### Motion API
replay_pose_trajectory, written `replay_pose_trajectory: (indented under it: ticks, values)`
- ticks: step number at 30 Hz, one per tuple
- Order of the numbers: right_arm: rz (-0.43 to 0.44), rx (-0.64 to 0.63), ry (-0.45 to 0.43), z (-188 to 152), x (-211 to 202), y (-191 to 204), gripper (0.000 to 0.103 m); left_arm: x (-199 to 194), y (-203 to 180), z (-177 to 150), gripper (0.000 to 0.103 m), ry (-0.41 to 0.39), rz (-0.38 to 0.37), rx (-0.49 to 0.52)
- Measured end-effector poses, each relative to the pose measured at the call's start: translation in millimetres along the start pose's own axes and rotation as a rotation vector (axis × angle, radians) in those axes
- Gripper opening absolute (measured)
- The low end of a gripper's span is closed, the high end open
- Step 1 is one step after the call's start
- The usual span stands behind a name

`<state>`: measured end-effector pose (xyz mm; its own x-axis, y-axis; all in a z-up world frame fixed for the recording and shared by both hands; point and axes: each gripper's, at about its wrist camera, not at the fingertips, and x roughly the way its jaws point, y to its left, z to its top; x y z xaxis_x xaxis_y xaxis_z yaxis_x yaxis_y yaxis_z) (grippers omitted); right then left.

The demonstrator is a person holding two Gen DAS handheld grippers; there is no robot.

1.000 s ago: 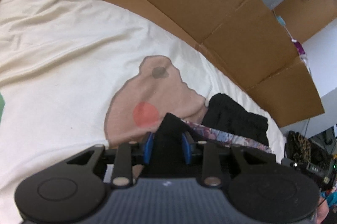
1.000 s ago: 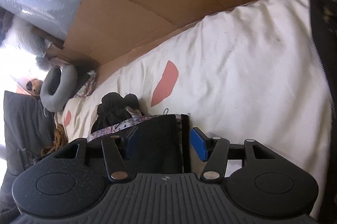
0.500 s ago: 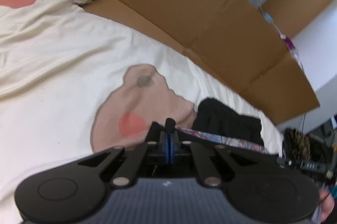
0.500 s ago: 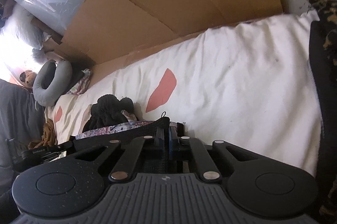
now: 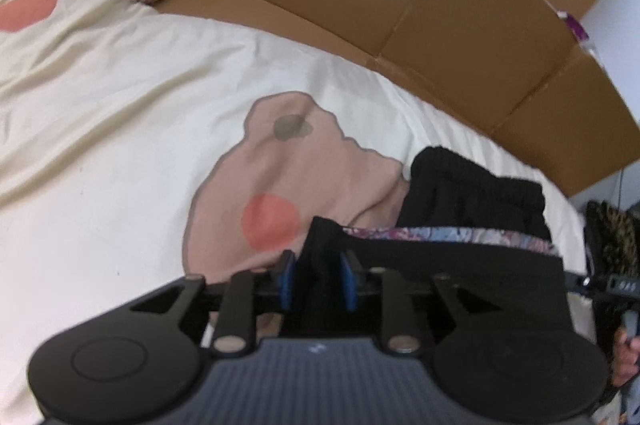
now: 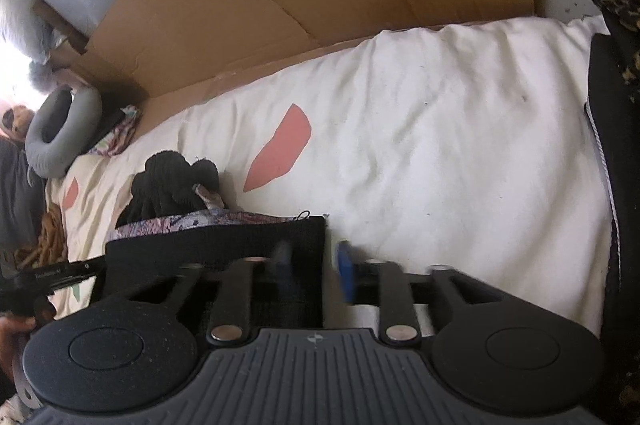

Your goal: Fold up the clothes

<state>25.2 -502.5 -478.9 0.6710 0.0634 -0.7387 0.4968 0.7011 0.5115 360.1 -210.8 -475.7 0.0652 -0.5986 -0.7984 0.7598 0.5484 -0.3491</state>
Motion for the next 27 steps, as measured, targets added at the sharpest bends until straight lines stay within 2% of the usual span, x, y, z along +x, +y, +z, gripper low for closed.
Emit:
replay_pose_trajectory:
  ticks: [6,16,20,21,22,25,27]
  values:
    - [-0.041,-0.043,0.012,-2,10,9,0.038,12,-11,-3,0.026,0.009,0.042,0.062]
    - [-0.164,-0.228,0.021,-9,27,41,0.042,17,-26,-9,0.029,-0.01,0.097,0.111]
    - [-0.185,-0.308,0.025,-12,29,51,0.032,18,-31,-9,0.029,-0.012,0.115,0.126]
    - [-0.176,-0.317,0.023,-12,29,51,0.015,18,-32,-10,0.026,-0.016,0.116,0.127]
    - [-0.165,-0.317,0.022,-12,28,51,0.01,16,-32,-11,0.02,-0.024,0.114,0.126]
    - [-0.169,-0.318,-0.004,-13,20,53,0.008,11,-32,-13,0.01,-0.047,0.109,0.121]
    - [-0.178,-0.328,-0.026,-13,12,54,0.008,7,-32,-15,0.008,-0.062,0.105,0.119]
